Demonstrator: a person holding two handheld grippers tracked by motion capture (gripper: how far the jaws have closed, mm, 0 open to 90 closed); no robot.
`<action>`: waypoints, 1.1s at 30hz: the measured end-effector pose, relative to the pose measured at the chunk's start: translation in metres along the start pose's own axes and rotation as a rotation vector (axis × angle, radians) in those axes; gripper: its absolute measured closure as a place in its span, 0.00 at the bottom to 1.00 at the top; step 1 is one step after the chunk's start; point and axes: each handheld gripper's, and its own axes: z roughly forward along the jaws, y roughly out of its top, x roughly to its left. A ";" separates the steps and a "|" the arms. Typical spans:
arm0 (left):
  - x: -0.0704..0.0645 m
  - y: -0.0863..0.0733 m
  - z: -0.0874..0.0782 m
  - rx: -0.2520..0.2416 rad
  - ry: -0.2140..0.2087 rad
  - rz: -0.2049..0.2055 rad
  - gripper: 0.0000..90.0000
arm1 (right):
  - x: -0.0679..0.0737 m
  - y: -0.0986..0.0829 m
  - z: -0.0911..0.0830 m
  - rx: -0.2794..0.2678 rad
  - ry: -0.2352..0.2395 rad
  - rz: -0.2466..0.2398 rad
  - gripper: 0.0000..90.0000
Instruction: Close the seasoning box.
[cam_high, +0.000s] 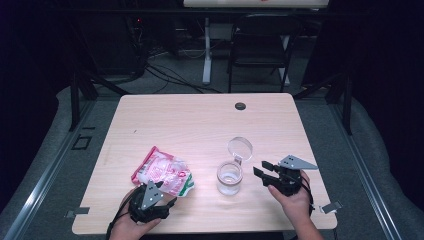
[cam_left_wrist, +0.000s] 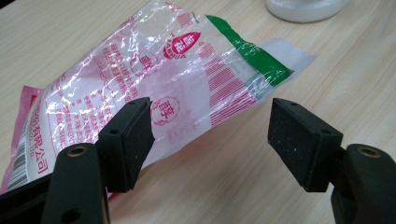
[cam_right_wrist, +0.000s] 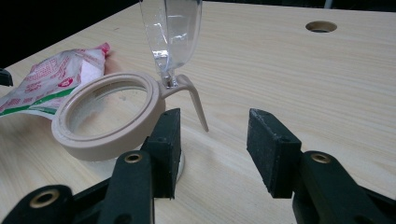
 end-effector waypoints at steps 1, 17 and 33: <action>-0.001 0.001 0.001 -0.004 0.004 0.007 0.34 | 0.000 0.000 0.000 0.000 0.000 0.000 0.61; 0.009 0.001 0.031 0.046 0.111 0.079 0.38 | 0.002 -0.003 -0.002 0.000 -0.012 -0.003 0.60; 0.018 0.010 0.046 0.061 0.074 0.058 0.74 | -0.002 -0.011 -0.021 -0.013 -0.055 0.007 0.60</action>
